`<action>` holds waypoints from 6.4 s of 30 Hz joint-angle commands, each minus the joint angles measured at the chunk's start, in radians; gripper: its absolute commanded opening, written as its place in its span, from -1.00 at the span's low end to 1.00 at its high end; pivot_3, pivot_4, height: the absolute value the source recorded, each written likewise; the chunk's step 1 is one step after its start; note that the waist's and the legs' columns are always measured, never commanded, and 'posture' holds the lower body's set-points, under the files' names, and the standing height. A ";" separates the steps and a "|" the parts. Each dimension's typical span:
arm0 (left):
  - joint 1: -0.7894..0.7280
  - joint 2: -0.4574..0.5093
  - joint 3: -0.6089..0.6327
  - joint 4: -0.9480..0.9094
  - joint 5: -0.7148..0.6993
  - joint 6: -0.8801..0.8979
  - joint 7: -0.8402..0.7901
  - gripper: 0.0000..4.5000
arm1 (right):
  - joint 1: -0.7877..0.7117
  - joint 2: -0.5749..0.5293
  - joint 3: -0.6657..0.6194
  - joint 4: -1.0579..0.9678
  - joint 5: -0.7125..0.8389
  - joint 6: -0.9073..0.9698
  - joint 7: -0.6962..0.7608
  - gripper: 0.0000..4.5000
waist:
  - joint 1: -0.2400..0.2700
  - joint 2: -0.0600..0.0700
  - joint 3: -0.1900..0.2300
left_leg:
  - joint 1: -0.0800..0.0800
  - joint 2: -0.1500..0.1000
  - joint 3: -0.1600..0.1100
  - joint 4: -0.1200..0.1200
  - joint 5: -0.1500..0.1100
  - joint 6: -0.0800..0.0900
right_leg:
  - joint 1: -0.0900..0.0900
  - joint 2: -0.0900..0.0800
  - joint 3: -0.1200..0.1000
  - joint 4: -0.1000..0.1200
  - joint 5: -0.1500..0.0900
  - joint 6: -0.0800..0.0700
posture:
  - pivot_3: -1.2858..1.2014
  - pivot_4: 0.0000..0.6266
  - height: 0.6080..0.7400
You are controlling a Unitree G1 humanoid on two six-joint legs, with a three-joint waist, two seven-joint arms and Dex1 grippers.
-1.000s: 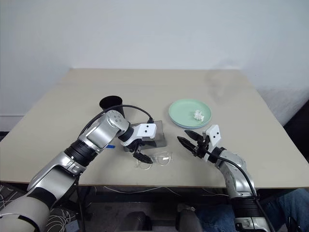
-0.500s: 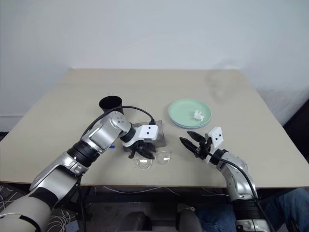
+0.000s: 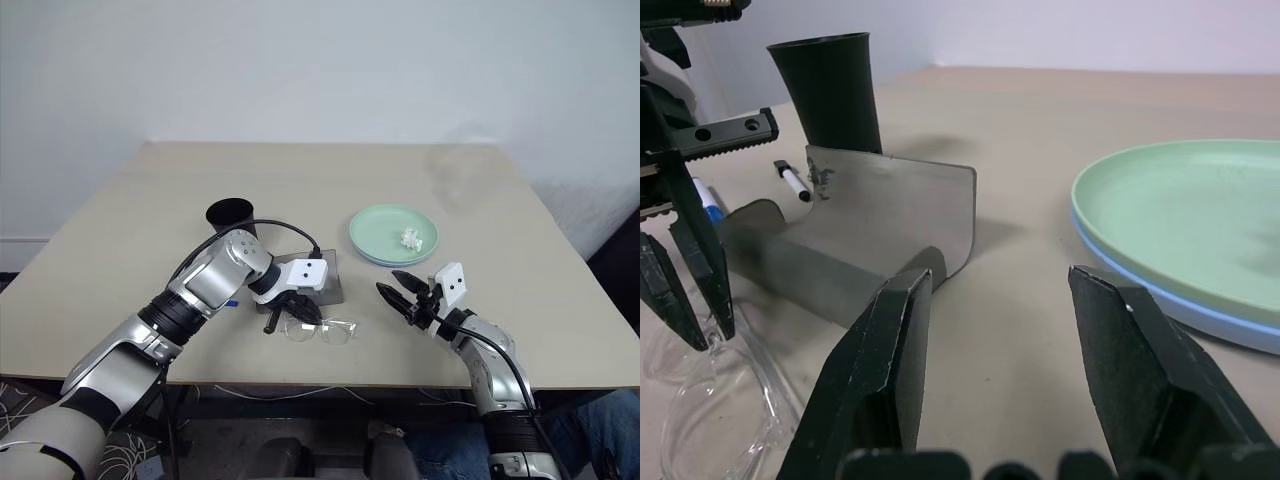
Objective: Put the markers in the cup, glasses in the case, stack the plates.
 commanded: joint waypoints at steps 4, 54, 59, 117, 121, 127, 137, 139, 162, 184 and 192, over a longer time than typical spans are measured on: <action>-0.026 -0.003 0.066 -0.019 -0.039 0.008 0.006 -0.91 | -0.024 -0.016 -0.029 -0.032 0.022 -0.011 0.002 0.06 | 0.000 0.000 0.000 | 0.000 0.000 0.000 0.000 0.000 0.000 | 0.000 0.000 0.000 0.000 0.000 0.000 | 0.03 -1.00 0.71; -0.016 0.004 -0.004 0.046 0.052 -0.150 -0.017 -0.99 | -0.029 0.008 -0.006 0.046 -0.010 -0.076 -0.029 0.06 | -0.001 0.000 -0.001 | 0.001 0.000 0.000 0.004 0.000 0.000 | 0.002 0.014 0.019 0.001 0.000 0.000 | 0.03 -1.00 0.71; -0.033 -0.007 0.036 0.050 0.015 -0.133 -0.022 -0.99 | -0.037 0.010 -0.002 0.046 -0.011 -0.077 -0.036 0.06 | -0.002 0.000 -0.001 | 0.001 0.000 0.000 0.004 0.000 0.000 | 0.002 0.014 0.019 0.001 0.000 0.000 | 0.03 -1.00 0.71; -0.141 -0.011 0.141 0.338 0.172 -0.319 0.110 -0.99 | -0.021 0.028 0.028 -0.004 -0.005 -0.043 -0.045 0.06 | 0.000 -0.001 0.000 | -0.001 -0.001 0.000 0.005 0.000 0.001 | 0.001 0.015 0.020 0.001 0.001 0.002 | 0.03 -1.00 0.71; -0.115 -0.013 0.132 0.320 0.164 -0.281 0.091 -0.99 | -0.024 0.027 0.026 -0.003 -0.005 -0.042 -0.043 0.06 | 0.000 -0.001 -0.001 | -0.001 -0.001 0.000 0.005 0.000 0.001 | 0.001 0.014 0.020 0.001 0.001 0.002 | 0.03 -1.00 0.71; -0.090 -0.019 0.139 0.280 0.134 -0.216 0.051 -0.99 | -0.022 0.026 0.027 -0.011 -0.003 -0.037 -0.047 0.06 | 0.000 -0.001 -0.001 | 0.000 -0.001 0.000 0.005 0.000 0.001 | 0.002 0.015 0.020 0.001 0.001 0.002 | 0.03 -1.00 0.71; -0.067 -0.003 0.124 0.234 0.117 -0.137 0.012 -0.99 | -0.032 0.028 0.032 -0.014 -0.003 -0.031 -0.048 0.06 | -0.001 -0.001 -0.001 | 0.000 -0.001 0.000 0.005 0.000 0.001 | 0.002 0.015 0.020 0.001 0.001 0.002 | 0.03 -1.00 0.71; -0.063 -0.004 0.123 0.236 0.121 -0.145 0.022 -0.99 | -0.035 0.029 0.033 -0.012 -0.003 -0.031 -0.047 0.06 | -0.001 -0.001 -0.001 | 0.000 0.000 0.000 0.005 0.000 0.001 | 0.002 0.015 0.020 0.001 0.001 0.002 | 0.03 -1.00 0.71; -0.275 -0.074 0.239 0.529 0.110 -0.313 0.293 -0.80 | -0.044 0.030 0.041 -0.047 0.005 -0.001 -0.047 0.06 | 0.000 -0.001 -0.001 | 0.000 -0.001 0.000 0.006 0.000 0.001 | 0.002 0.014 0.020 0.001 0.001 0.002 | 0.03 -1.00 0.71; -0.343 -0.133 0.169 0.882 0.289 -0.569 0.451 -0.16 | -0.035 0.021 0.035 -0.061 0.006 -0.006 -0.030 0.06 | 0.004 -0.002 -0.001 | -0.001 -0.006 -0.001 0.006 0.000 0.001 | 0.002 0.014 0.019 0.001 0.003 0.004 | 0.03 -1.00 0.71; -0.281 -0.089 0.215 0.719 0.186 -0.487 0.110 -0.16 | -0.037 -0.002 0.025 -0.092 0.018 0.010 -0.018 0.06 | -0.001 -0.003 -0.001 | -0.002 -0.006 -0.001 0.006 0.000 0.001 | 0.002 0.014 0.019 0.001 0.002 0.004 | 0.03 -1.00 0.71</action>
